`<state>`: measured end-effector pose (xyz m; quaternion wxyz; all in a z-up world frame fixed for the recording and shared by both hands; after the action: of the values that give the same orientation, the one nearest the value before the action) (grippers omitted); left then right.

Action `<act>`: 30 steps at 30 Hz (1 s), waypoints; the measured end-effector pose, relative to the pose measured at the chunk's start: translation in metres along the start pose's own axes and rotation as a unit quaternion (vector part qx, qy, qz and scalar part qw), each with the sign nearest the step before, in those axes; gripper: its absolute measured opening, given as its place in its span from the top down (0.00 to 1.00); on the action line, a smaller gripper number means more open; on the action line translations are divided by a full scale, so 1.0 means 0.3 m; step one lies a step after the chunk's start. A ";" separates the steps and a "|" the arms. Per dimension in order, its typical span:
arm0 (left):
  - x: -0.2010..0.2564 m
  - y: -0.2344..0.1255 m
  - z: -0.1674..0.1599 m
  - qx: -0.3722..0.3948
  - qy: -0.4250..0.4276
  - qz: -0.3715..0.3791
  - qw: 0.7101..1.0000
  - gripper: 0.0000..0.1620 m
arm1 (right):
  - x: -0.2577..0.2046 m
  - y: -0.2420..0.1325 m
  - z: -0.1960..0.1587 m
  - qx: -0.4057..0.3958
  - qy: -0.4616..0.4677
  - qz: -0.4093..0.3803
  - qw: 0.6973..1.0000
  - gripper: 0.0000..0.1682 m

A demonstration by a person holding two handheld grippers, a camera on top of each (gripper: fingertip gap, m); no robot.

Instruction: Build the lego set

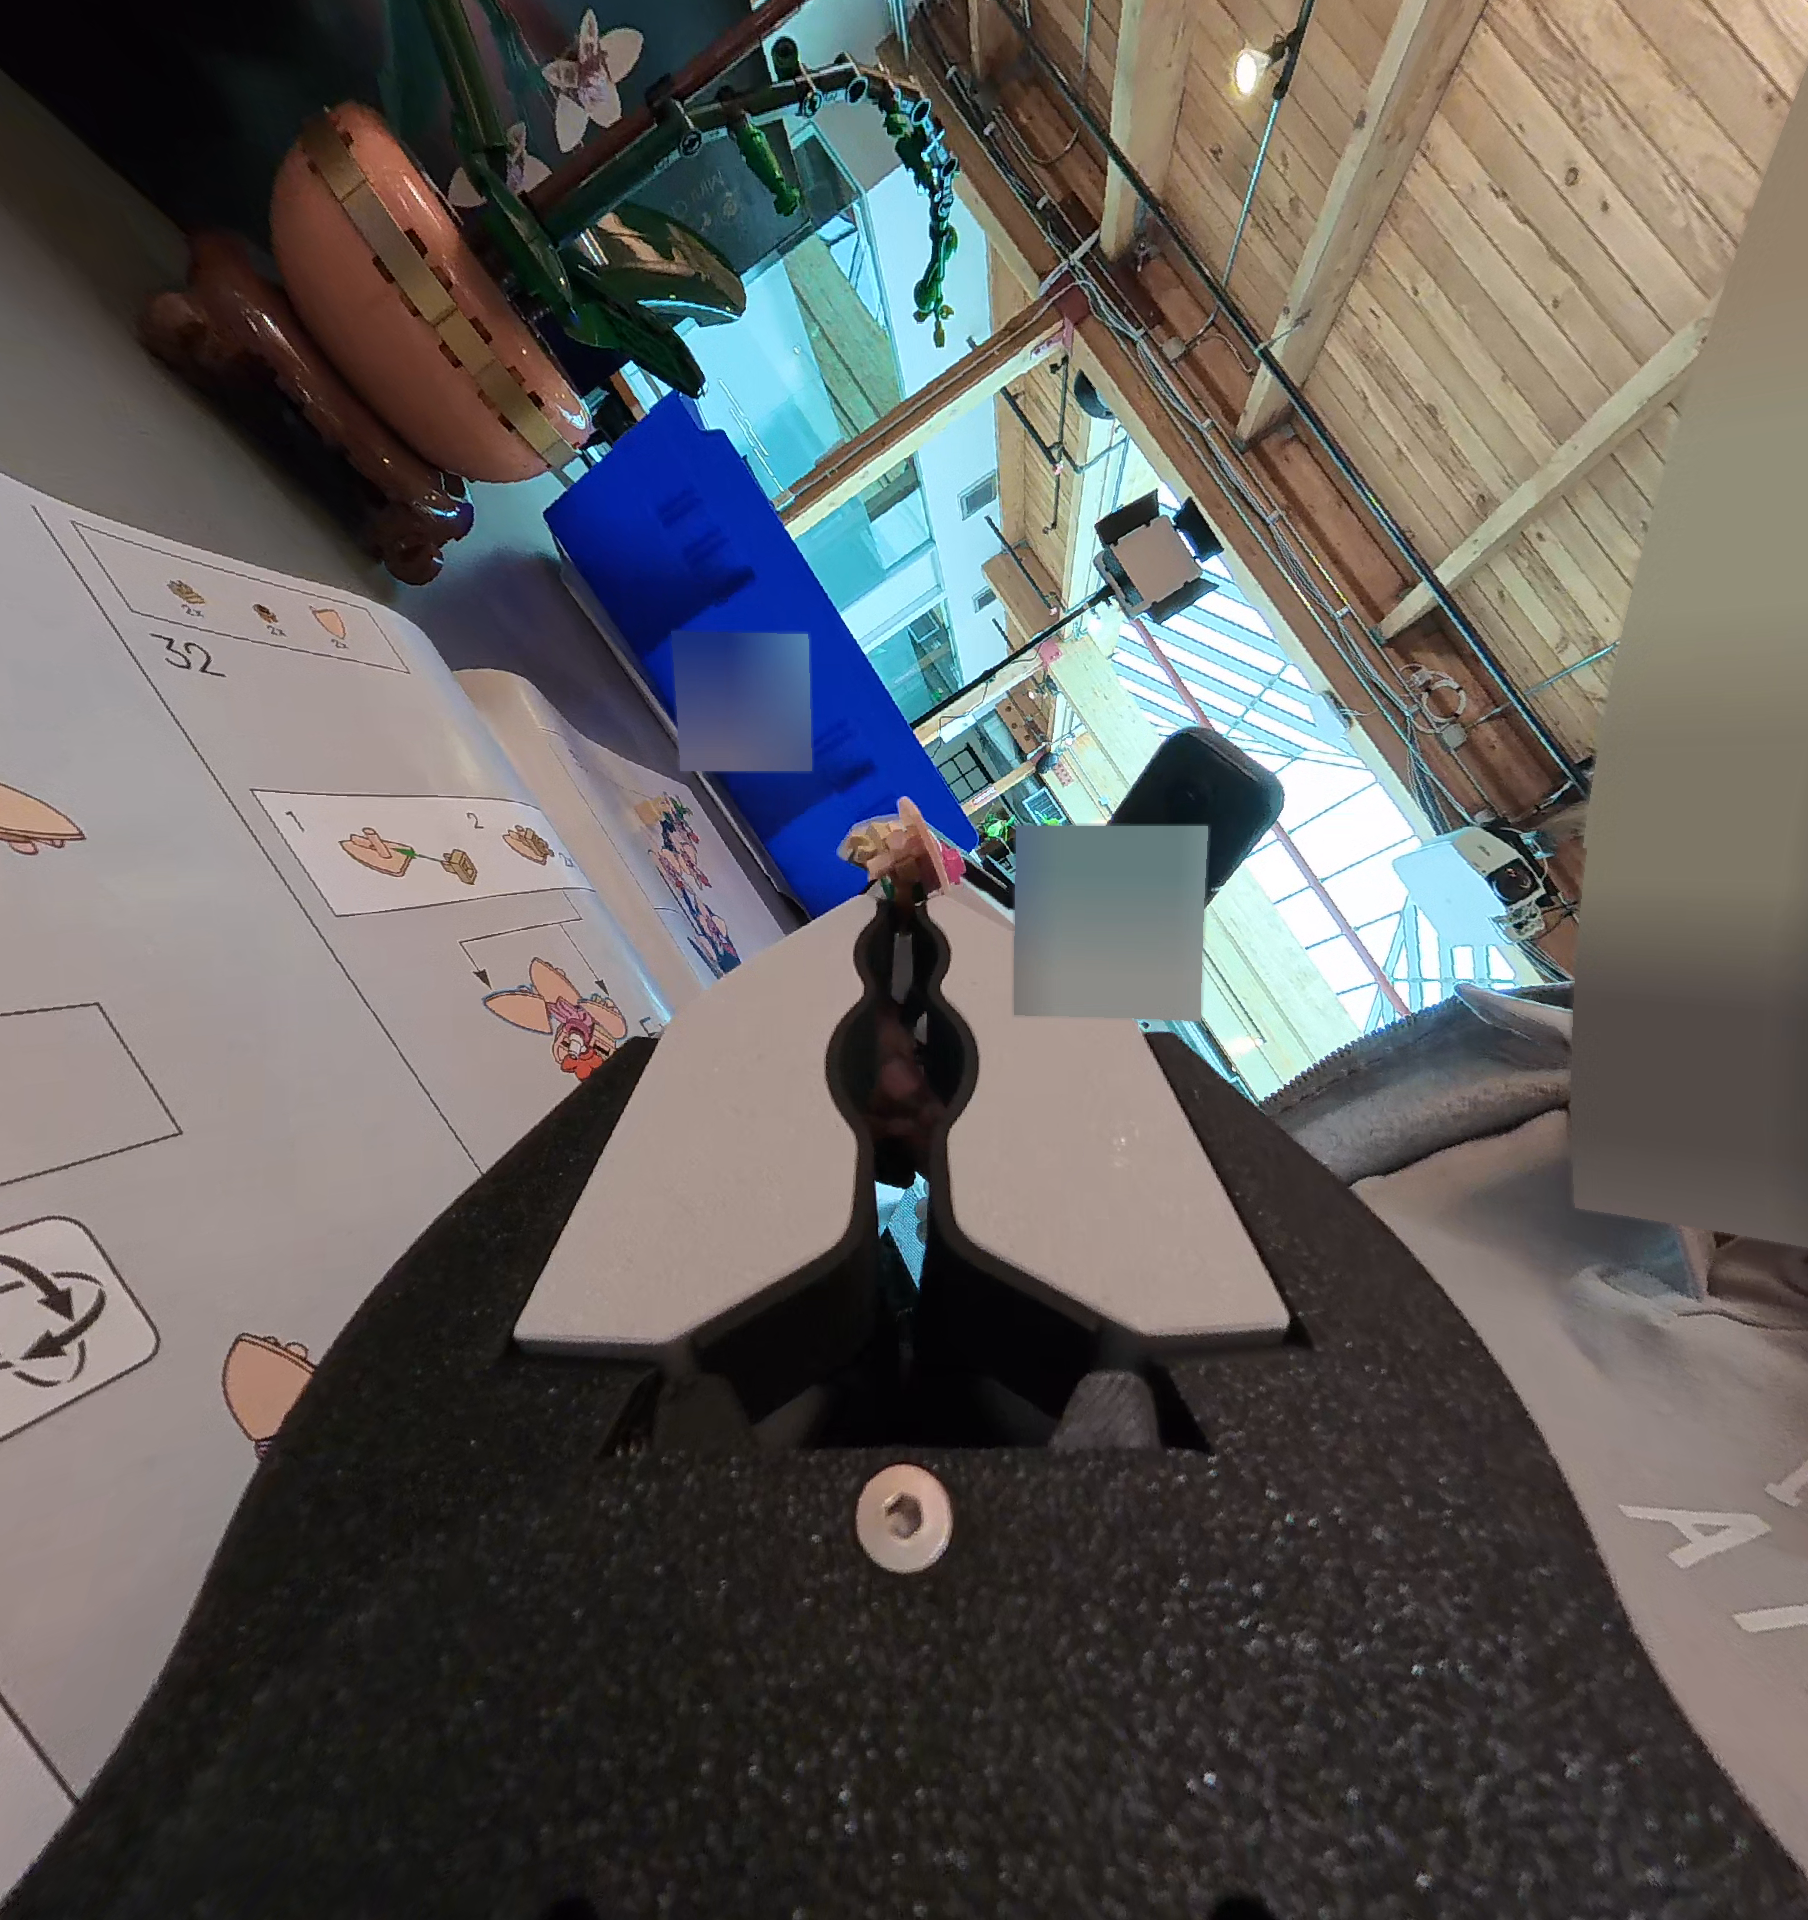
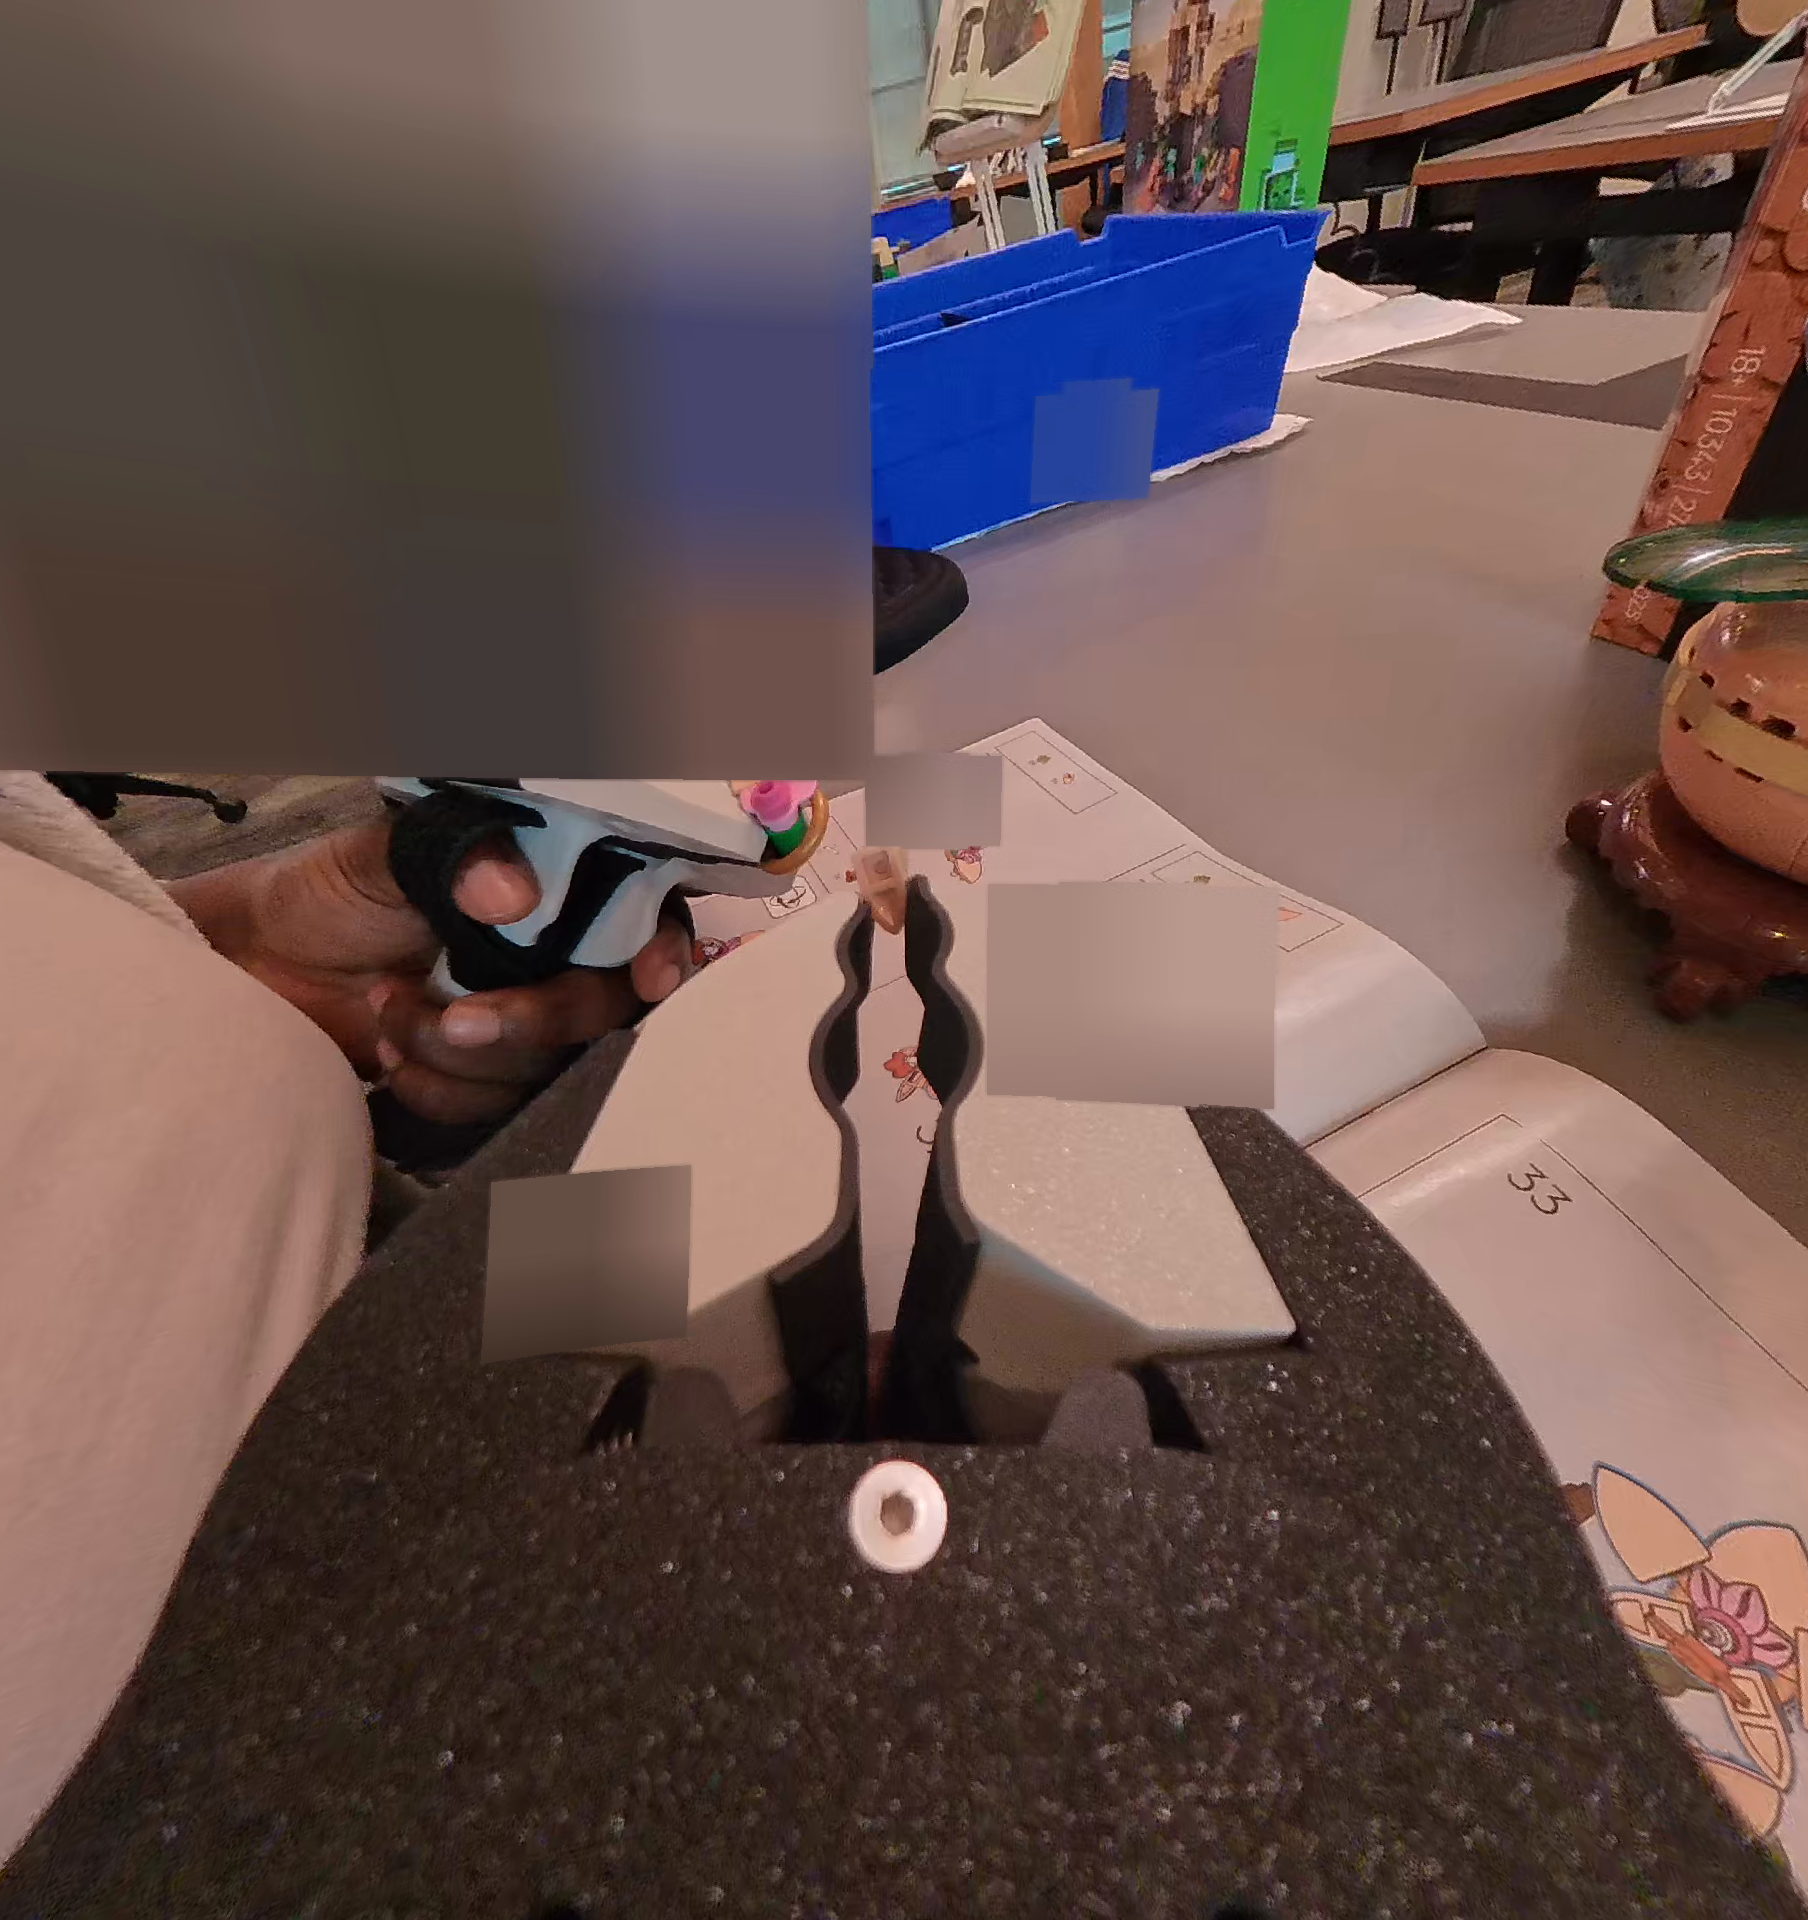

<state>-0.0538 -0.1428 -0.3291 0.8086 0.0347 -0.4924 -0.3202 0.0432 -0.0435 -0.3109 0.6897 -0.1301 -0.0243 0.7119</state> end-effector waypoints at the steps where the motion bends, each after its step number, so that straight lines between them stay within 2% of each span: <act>1: 0.000 0.000 0.000 0.000 0.001 0.000 1.000 0.99 | 0.000 -0.002 0.001 0.003 0.000 -0.001 1.000 0.97; 30: 0.003 0.000 -0.001 -0.001 0.009 -0.007 1.000 0.98 | -0.010 -0.015 0.005 0.027 -0.032 -0.038 0.998 0.97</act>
<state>-0.0532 -0.1434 -0.3285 0.8111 0.0397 -0.4842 -0.3258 0.0472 -0.0460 -0.3079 0.7187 -0.0880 -0.0321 0.6890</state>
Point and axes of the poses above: each gripper's, where its closed fingertips meet, y out along the fingers, z out of its top, x = y × z across the jaws, the point moved 7 cm from there along -y, back along the fingers, and after that the axes turned 12 degrees about -z, right-handed, at the moved point
